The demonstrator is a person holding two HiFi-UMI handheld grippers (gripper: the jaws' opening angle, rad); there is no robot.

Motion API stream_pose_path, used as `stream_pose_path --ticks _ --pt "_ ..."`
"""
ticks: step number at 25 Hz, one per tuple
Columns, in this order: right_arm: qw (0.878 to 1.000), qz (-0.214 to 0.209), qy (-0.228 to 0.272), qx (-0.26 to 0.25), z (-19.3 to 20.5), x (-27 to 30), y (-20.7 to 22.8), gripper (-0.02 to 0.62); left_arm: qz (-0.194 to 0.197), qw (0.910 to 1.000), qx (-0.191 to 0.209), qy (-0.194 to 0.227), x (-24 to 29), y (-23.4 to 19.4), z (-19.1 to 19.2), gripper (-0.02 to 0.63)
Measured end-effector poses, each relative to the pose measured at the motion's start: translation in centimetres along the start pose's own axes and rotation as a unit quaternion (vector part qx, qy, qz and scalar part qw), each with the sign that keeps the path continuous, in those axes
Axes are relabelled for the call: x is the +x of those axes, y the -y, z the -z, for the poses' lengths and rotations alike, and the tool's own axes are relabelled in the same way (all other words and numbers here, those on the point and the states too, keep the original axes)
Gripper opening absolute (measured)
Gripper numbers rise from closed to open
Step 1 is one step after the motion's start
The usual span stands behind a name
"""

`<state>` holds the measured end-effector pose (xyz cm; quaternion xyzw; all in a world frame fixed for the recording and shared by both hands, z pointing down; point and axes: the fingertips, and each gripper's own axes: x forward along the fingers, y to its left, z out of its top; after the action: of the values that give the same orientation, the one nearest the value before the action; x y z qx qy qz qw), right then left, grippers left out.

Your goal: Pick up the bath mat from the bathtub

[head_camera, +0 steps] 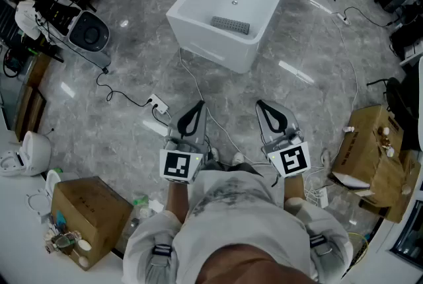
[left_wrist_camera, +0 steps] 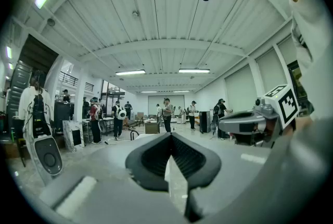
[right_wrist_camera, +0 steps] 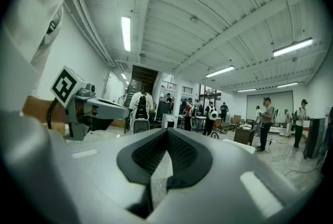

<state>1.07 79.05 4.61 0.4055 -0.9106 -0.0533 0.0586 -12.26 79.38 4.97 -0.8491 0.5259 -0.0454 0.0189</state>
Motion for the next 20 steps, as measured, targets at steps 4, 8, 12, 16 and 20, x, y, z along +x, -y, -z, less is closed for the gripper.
stream_pose_path --ticks 4,8,12,16,20 --pt "1.000 -0.004 -0.003 0.001 0.4 -1.8 0.7 0.002 -0.015 0.9995 -0.025 -0.008 -0.1 2.1 -0.2 0.005" --pt "1.000 -0.008 0.013 -0.013 0.5 -2.6 0.8 0.002 -0.016 0.9997 -0.012 -0.015 -0.1 3.2 0.1 0.005" --pt "1.000 -0.009 0.019 -0.005 0.5 -1.7 1.8 0.003 -0.018 0.9997 -0.005 -0.015 0.9 2.8 -0.1 0.003" --pt "1.000 0.002 0.016 -0.003 0.8 -0.2 3.2 0.002 -0.014 0.9998 -0.005 -0.013 2.7 1.5 -0.1 0.005" --pt "1.000 0.014 0.004 0.001 1.7 2.2 5.5 0.003 -0.012 0.9998 -0.011 -0.009 5.7 -0.5 0.1 0.003"
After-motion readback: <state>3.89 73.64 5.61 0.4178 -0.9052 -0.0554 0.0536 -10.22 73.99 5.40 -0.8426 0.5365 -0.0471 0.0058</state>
